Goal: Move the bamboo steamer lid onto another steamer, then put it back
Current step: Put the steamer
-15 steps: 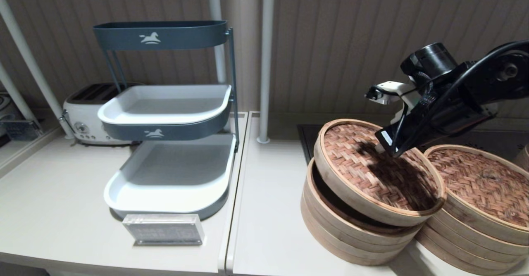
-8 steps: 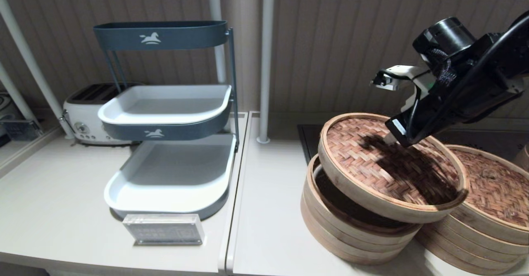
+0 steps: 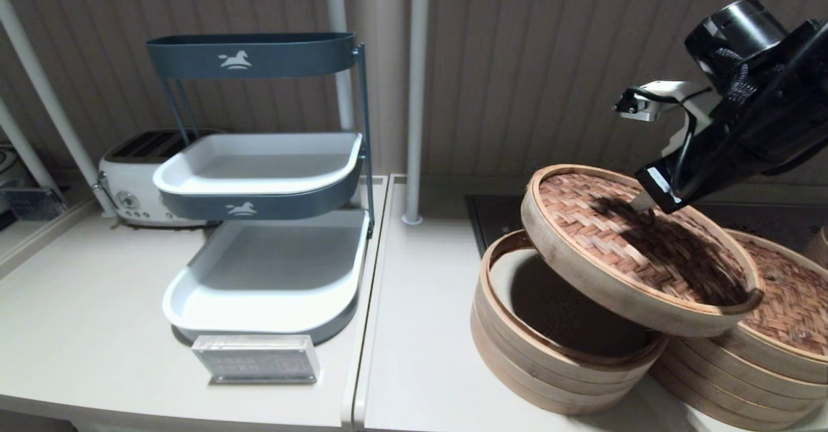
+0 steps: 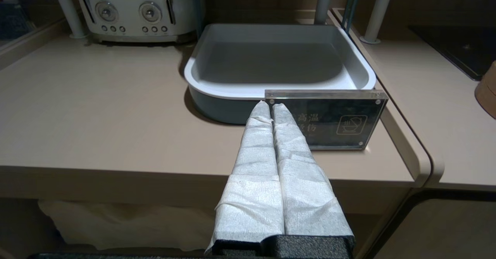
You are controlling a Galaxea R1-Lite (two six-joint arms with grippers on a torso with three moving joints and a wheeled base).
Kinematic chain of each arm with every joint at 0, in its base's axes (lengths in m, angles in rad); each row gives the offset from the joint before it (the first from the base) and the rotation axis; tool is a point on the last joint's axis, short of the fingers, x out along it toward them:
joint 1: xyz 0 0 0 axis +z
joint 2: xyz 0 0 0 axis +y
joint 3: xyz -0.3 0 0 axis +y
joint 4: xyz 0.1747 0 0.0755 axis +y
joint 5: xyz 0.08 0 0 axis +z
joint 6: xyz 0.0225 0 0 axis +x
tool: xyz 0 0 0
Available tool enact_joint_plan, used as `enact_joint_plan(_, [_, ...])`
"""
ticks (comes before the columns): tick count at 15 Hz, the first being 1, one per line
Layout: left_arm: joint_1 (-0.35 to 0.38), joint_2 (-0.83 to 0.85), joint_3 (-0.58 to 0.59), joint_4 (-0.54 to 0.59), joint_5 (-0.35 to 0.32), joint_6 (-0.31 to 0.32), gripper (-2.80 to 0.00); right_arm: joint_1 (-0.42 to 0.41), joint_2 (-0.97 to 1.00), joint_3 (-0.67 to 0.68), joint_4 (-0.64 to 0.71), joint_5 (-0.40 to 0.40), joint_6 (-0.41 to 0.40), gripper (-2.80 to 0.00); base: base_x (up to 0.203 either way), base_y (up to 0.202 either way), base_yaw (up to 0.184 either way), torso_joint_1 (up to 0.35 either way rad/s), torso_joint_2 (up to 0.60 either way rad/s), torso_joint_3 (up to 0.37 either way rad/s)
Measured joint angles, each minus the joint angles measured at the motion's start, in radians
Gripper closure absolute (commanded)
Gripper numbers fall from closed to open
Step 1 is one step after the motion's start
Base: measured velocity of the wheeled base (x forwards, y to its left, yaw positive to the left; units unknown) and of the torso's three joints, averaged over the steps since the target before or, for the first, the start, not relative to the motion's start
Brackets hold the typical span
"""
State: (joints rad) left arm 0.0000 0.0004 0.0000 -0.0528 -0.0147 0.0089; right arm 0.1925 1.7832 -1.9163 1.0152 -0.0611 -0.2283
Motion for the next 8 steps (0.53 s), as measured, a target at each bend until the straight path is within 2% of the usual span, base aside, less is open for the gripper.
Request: enact_joint_plan(8, [0.0,0.0,0.0,0.0,0.0,0.001,0.0,-0.119,0.005,-0.006,0.001,0.0,-0.012,0.0,0.0,0.0,0.0,0.0,0.0,0.0])
